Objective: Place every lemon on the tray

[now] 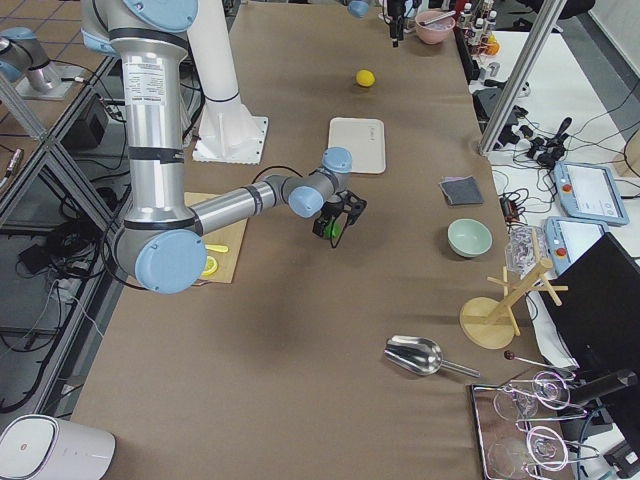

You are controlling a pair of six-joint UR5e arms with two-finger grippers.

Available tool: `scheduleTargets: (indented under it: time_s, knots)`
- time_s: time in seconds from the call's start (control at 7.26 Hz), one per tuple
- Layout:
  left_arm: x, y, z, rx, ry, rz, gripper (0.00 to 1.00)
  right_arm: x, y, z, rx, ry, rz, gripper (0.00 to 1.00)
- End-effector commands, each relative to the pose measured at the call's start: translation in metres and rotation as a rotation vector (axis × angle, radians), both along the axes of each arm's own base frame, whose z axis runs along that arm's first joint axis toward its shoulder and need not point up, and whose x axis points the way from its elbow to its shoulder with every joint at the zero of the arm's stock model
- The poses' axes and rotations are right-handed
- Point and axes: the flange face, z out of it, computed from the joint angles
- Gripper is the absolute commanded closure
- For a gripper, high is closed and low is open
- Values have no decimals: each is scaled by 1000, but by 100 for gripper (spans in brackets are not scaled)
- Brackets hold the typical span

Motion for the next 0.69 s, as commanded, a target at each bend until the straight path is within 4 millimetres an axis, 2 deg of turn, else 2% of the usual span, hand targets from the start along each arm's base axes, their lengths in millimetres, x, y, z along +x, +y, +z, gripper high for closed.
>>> scheduleTargets:
  time_s: [0.0, 0.14, 0.28, 0.41, 0.55]
  knots:
    - [0, 0, -1, 5, 2, 0, 2, -14, 4, 5, 16, 27, -3, 19]
    - [0, 0, -2, 8, 3, 2, 2, -14, 4, 3, 18, 23, -2, 58]
    - [1, 1, -1, 10, 3, 5, 2, -14, 2, -8, 27, 2, -4, 98]
    - [1, 1, -2, 8, 4, 3, 2, -6, -11, -26, 40, -29, 17, 100]
    - [11, 3, 0, 3, 2, 16, 2, -5, -19, -46, 63, -60, 27, 100]
